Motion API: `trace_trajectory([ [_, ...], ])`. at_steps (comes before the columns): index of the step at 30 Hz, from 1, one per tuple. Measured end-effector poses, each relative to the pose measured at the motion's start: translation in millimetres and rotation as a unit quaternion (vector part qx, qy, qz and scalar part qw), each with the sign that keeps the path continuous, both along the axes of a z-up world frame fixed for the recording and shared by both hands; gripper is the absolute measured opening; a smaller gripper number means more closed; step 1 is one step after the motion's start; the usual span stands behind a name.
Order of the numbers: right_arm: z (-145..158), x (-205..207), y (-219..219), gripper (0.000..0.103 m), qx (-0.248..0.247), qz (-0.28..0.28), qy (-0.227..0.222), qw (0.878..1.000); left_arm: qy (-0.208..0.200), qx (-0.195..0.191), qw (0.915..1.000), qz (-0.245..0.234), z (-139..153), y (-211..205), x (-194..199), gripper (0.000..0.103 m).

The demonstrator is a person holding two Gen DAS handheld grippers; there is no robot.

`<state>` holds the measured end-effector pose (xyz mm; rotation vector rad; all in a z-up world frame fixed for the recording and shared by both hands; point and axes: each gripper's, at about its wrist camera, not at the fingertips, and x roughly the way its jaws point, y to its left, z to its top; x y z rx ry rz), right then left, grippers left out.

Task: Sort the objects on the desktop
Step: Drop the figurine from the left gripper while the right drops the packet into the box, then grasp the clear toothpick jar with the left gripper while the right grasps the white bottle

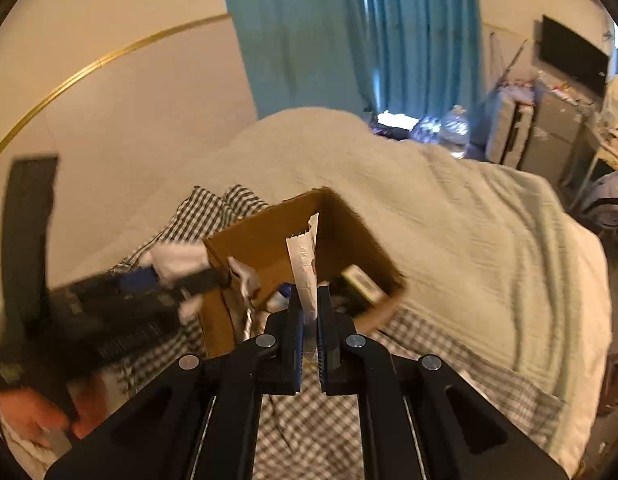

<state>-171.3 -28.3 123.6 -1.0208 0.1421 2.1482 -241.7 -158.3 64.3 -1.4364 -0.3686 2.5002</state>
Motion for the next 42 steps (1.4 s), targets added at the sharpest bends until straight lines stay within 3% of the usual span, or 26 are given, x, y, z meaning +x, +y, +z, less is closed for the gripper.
trace_trajectory([
  [3, -22.9, -24.1, 27.2, 0.005, -0.019, -0.003, -0.002, 1.000, -0.027, -0.002, 0.9995, 0.018, -21.6, -6.7, -18.5, 0.050],
  [5, -27.3, -31.8, 38.6, 0.007, -0.032, 0.000, 0.010, 0.999, -0.021, -0.004, 0.9994, 0.026, -27.3, -9.3, -28.4, 0.052],
  [6, -29.3, -32.8, 43.9, 0.011, -0.032, 0.001, 0.018, 0.999, -0.013, -0.008, 0.9994, 0.030, -29.4, -10.7, -32.0, 0.060],
  [7, -29.2, -35.2, 48.0, 0.030, -0.029, -0.005, 0.026, 0.999, -0.006, -0.019, 0.9993, 0.032, -30.9, -11.0, -34.9, 0.082],
  [8, -27.9, -35.9, 50.9, 0.055, -0.027, -0.009, 0.038, 0.999, -0.003, -0.036, 0.9986, 0.038, -31.3, -11.8, -36.6, 0.093],
  [9, -26.2, -34.1, 52.9, 0.063, -0.026, -0.011, 0.050, 0.998, 0.003, -0.050, 0.9977, 0.045, -30.6, -12.3, -36.3, 0.102],
  [10, -23.1, -32.1, 55.6, 0.067, -0.026, -0.012, 0.057, 0.998, 0.014, -0.060, 0.9968, 0.051, -28.3, -11.9, -34.2, 0.102],
  [14, -11.5, -21.1, 52.5, 0.067, -0.014, -0.026, 0.058, 0.998, 0.020, -0.074, 0.9960, 0.046, -22.0, -12.4, -23.9, 0.102],
  [17, 1.2, 0.9, 40.6, 0.067, 0.004, -0.040, 0.053, 0.998, 0.029, -0.064, 0.9963, 0.049, -10.6, -11.1, -8.2, 0.102],
  [25, 39.8, 87.0, 3.4, 0.067, 0.063, -0.074, 0.027, 0.995, 0.076, -0.080, 0.9938, 0.013, 28.3, 24.5, 40.0, 0.102],
  [31, 44.9, 147.0, 0.6, 0.070, 0.078, -0.107, -0.007, 0.991, 0.104, -0.094, 0.9901, 0.002, 42.2, 58.6, 71.0, 0.103],
  [37, 37.9, 191.7, 24.6, 0.082, 0.086, -0.153, -0.020, 0.984, 0.085, -0.106, 0.9902, -0.032, 14.5, 112.2, 80.1, 0.103],
  [42, 18.4, 212.9, 55.5, 0.084, 0.050, -0.177, -0.034, 0.982, 0.055, -0.085, 0.9934, -0.054, -47.3, 159.3, 79.9, 0.103],
])
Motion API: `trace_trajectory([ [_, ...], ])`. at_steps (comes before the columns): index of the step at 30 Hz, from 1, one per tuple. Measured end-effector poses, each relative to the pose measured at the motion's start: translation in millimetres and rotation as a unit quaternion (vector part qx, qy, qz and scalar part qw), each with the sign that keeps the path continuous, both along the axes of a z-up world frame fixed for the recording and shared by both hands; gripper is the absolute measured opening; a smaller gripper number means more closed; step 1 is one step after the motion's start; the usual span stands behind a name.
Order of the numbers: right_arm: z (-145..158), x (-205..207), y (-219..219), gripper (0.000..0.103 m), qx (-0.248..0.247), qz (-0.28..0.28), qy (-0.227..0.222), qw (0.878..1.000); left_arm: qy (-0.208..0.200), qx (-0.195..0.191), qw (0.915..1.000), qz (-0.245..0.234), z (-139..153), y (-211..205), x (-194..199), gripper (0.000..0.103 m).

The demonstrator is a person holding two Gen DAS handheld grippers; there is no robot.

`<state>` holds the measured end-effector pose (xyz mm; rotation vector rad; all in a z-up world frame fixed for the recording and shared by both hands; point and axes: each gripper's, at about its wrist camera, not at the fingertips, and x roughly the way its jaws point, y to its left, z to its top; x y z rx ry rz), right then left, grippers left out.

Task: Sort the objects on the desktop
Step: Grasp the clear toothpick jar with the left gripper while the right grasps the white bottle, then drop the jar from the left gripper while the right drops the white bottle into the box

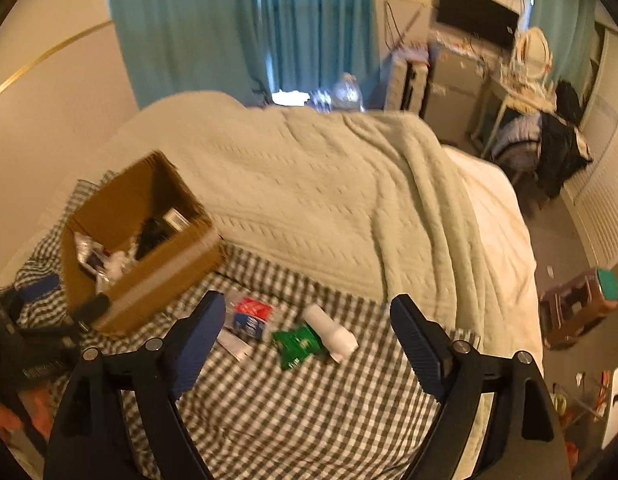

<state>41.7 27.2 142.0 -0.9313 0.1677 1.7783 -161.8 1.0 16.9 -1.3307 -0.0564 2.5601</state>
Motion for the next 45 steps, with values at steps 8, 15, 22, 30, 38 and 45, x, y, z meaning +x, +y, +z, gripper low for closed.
trace_trajectory([
  [8, -19.2, 5.7, 43.0, 0.084, -0.032, 0.000, -0.021, 0.999, -0.039, -0.022, 0.9985, -0.031, -86.4, 51.1, -20.2, 0.103],
  [15, -107.1, 19.1, 102.2, 0.084, -0.098, -0.024, -0.095, 0.990, -0.032, -0.057, 0.9946, -0.081, -131.9, 86.5, -35.2, 0.103],
  [22, -176.2, 32.3, 144.6, 0.077, -0.162, -0.030, -0.129, 0.978, -0.056, -0.045, 0.9935, -0.088, -166.8, 100.0, -59.3, 0.103],
  [30, -204.2, 53.9, 169.4, 0.069, -0.212, -0.052, -0.113, 0.969, -0.087, -0.025, 0.9916, -0.092, -188.1, 107.6, -77.0, 0.100],
  [38, -184.5, 53.9, 142.5, 0.053, -0.181, -0.049, -0.127, 0.974, -0.083, -0.015, 0.9914, -0.101, -171.4, 98.7, -78.7, 0.099],
  [45, -102.1, 49.0, 96.7, 0.053, -0.115, -0.068, -0.092, 0.987, -0.046, 0.012, 0.9948, -0.090, -100.1, 74.3, -67.1, 0.099],
])
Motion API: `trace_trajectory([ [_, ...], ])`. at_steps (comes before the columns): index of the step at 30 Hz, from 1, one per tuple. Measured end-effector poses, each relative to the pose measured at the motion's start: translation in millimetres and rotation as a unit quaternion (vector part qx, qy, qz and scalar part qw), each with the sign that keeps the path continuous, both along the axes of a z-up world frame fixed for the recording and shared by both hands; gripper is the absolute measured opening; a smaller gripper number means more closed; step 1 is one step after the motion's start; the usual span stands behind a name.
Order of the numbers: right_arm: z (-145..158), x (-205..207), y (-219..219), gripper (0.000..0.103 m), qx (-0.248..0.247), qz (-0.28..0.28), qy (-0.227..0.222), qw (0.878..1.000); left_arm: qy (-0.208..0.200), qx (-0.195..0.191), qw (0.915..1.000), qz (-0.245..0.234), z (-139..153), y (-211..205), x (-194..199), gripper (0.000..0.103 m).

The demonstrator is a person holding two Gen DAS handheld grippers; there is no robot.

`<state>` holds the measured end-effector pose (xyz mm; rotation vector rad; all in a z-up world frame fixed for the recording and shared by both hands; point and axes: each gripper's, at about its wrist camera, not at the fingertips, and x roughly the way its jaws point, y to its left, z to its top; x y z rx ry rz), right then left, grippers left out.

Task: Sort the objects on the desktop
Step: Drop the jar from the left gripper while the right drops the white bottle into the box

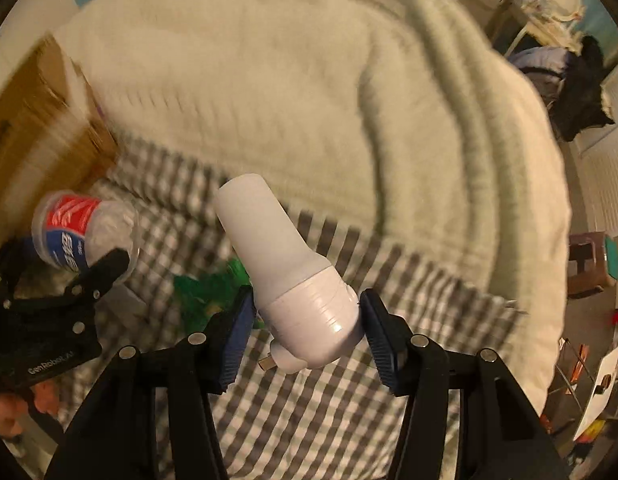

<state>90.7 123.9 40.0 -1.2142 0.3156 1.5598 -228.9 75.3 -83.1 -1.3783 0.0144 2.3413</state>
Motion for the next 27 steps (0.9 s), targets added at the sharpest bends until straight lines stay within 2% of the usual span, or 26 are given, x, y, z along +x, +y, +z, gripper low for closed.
trace_trajectory([
  [5, 68.7, -26.6, -61.2, 0.053, 0.060, 0.025, 0.046, 0.997, 0.038, 0.019, 0.9990, 0.013, 77.2, -32.7, 13.4, 0.099],
  [8, 91.3, -48.9, -97.2, 0.053, 0.086, 0.046, 0.066, 0.993, 0.079, 0.006, 0.9964, 0.028, 125.9, -60.5, 21.2, 0.099],
  [12, 106.2, -89.2, -136.4, 0.053, 0.104, 0.073, 0.089, 0.988, 0.132, -0.030, 0.9902, 0.032, 190.4, -105.5, 33.5, 0.098],
  [16, 113.5, -127.8, -155.2, 0.053, 0.112, 0.106, 0.112, 0.982, 0.173, -0.043, 0.9826, 0.053, 223.7, -148.1, 39.9, 0.096],
  [19, 109.0, -155.9, -161.8, 0.052, 0.103, 0.121, 0.136, 0.978, 0.157, 0.000, 0.9851, 0.070, 222.0, -185.5, 35.5, 0.086],
  [21, 104.1, -173.5, -164.7, 0.052, 0.097, 0.127, 0.142, 0.977, 0.116, 0.032, 0.9881, 0.096, 204.3, -205.9, 21.7, 0.061],
  [24, 82.5, -203.3, -157.4, 0.052, 0.077, 0.137, 0.138, 0.978, 0.056, 0.041, 0.9892, 0.129, 169.0, -228.4, 0.7, 0.058],
  [27, 62.7, -219.6, -151.9, 0.052, 0.062, 0.148, 0.128, 0.979, 0.039, 0.018, 0.9887, 0.144, 147.3, -242.4, -7.8, 0.058],
])
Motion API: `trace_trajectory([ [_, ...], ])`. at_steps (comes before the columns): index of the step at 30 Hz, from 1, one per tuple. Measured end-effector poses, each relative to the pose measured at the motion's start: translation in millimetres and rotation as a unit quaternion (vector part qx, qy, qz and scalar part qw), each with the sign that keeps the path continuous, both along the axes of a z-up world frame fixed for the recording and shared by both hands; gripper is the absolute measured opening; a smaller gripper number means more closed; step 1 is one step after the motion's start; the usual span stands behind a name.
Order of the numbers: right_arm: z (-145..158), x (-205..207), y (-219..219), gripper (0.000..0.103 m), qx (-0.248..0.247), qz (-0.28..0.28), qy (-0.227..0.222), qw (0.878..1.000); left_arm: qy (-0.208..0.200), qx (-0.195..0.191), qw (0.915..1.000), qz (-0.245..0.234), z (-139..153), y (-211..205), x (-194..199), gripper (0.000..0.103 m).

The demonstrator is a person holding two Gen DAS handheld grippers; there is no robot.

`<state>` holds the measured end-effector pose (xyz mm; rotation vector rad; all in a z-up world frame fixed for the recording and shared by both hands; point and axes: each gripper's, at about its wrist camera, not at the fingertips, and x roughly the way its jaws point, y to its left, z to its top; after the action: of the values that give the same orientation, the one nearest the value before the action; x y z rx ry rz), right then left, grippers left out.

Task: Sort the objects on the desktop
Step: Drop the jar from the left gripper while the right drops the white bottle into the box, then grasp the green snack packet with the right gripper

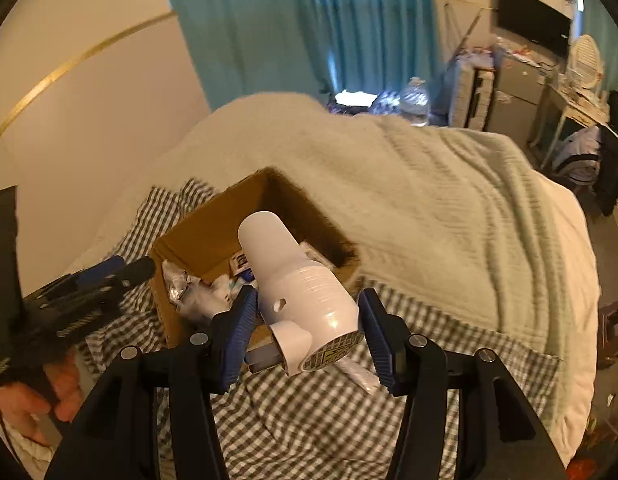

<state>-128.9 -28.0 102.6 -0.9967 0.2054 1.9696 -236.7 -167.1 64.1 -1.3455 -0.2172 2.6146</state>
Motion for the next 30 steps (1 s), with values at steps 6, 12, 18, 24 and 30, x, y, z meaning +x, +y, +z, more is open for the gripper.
trace_trajectory([
  [6, -24.4, -29.3, 20.4, 0.055, -0.036, 0.026, 0.045, 0.998, -0.016, -0.003, 0.9996, 0.023, -18.3, -30.7, -2.9, 0.064],
  [12, -16.7, -19.8, 31.0, 0.083, -0.035, 0.010, 0.087, 0.996, -0.003, -0.036, 0.9981, 0.050, -22.1, -35.9, 1.5, 0.094],
  [18, -5.4, 26.8, 32.6, 0.083, -0.006, -0.027, 0.050, 0.998, -0.022, 0.002, 0.9985, 0.049, -15.8, -26.8, 20.8, 0.094],
  [24, 9.9, 91.5, 35.8, 0.083, 0.017, -0.068, 0.022, 0.997, -0.027, -0.028, 0.9991, 0.014, -13.2, 18.7, 56.0, 0.094],
  [30, -1.5, 143.4, 53.3, 0.083, 0.027, -0.098, -0.032, 0.994, -0.018, -0.087, 0.9960, -0.007, -38.0, 71.2, 90.2, 0.094],
])
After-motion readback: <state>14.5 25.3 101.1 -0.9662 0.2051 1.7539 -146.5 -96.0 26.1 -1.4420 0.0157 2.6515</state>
